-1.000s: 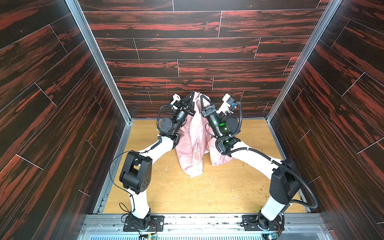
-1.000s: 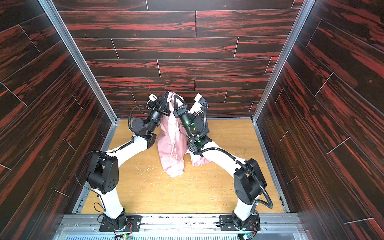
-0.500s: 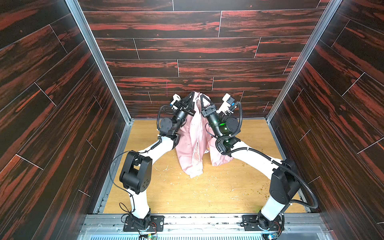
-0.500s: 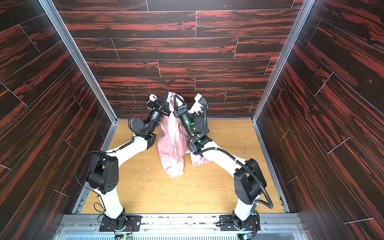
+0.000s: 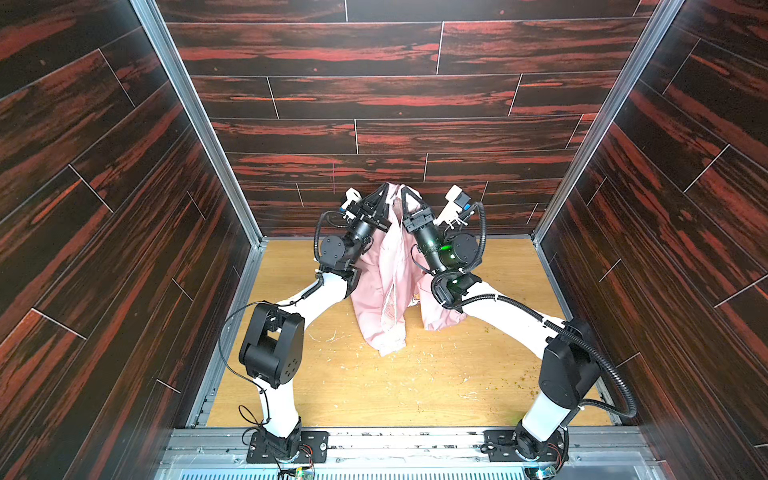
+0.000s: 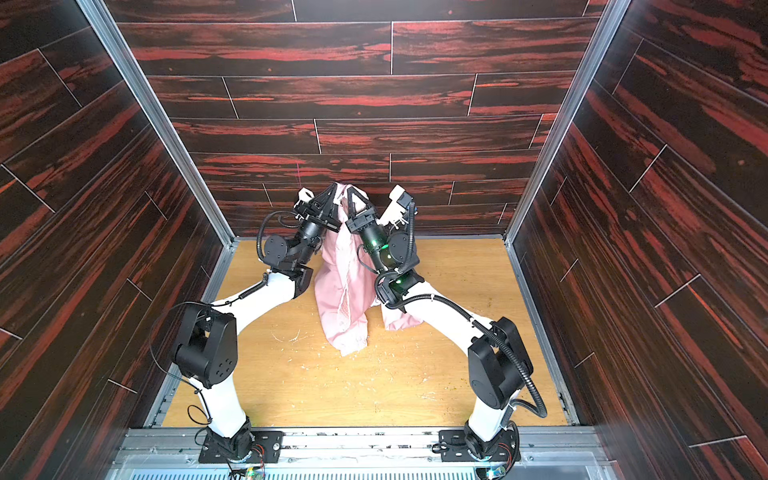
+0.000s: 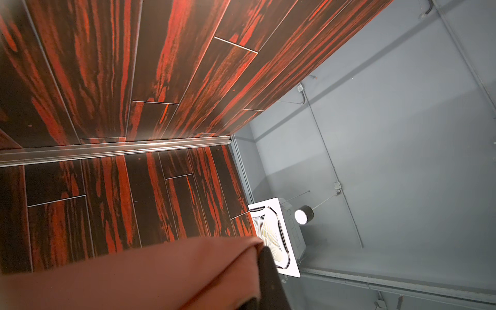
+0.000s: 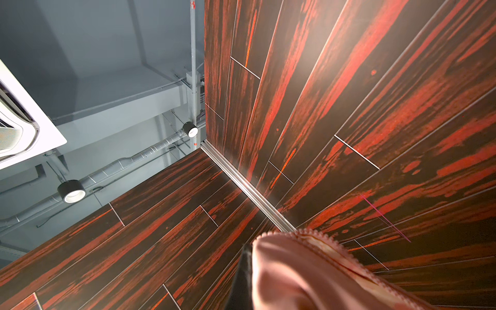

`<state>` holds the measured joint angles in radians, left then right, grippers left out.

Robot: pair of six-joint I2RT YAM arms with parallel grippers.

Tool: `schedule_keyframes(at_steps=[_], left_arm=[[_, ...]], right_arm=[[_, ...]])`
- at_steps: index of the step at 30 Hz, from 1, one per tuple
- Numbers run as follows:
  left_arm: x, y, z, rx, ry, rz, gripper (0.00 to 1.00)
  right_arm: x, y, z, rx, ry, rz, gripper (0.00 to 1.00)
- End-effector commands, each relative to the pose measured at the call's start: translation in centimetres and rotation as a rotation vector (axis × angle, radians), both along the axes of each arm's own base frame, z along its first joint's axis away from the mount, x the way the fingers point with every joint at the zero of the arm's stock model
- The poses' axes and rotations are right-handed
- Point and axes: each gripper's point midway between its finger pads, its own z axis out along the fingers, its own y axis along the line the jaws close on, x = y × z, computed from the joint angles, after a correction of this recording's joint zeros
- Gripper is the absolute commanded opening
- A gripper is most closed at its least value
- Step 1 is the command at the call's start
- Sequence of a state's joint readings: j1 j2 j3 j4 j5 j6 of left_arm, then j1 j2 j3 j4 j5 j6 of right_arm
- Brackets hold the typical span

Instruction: Zip up the jacket

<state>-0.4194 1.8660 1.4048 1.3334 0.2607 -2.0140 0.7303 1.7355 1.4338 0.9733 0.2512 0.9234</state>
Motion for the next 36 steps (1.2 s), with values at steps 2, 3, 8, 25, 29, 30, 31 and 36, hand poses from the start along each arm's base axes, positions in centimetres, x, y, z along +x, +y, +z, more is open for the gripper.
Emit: schedule_keyframes(at_steps=[2,3,8,25,29,30,31,36], left_arm=[[-1.8,0.7,2.6,-0.054,-0.092,-0.011,0.00],[-1.9,0.7,2.8,-0.056,-0.094,-0.012,0.00],[-1.9,0.7,2.9,-0.057,-0.097,-0.013,0.00],[-1.7,0.5,2.6,-0.056,-0.091,-0.018,0.00],[-1.7,0.5,2.5,-0.057,-0.087,-0.017,0.00],[-1.6,0.5,2.5,-0.056,-0.087,-0.018,0.00],[-1.7,0.5,2.6,-0.057,-0.090,-0.016,0.00],[-1.8,0.6,2.9,-0.060,-0.098,-0.014,0.00]], right_arm=[[-0.5,0.1,1.7,0.051,-0.049,0.009,0.00],[-0.5,0.1,1.6,0.049,-0.044,0.008,0.00],[-0.1,0.2,0.8,0.042,-0.020,0.005,0.00],[0.4,1.2,0.0,0.031,-0.005,0.032,0.00],[0.2,0.9,0.3,0.042,-0.015,0.029,0.00],[0.2,0.8,0.4,0.043,-0.013,0.024,0.00],[0.2,0.6,0.4,0.046,-0.010,0.017,0.00],[0.0,-1.0,0.7,0.039,-0.002,-0.059,0.00]])
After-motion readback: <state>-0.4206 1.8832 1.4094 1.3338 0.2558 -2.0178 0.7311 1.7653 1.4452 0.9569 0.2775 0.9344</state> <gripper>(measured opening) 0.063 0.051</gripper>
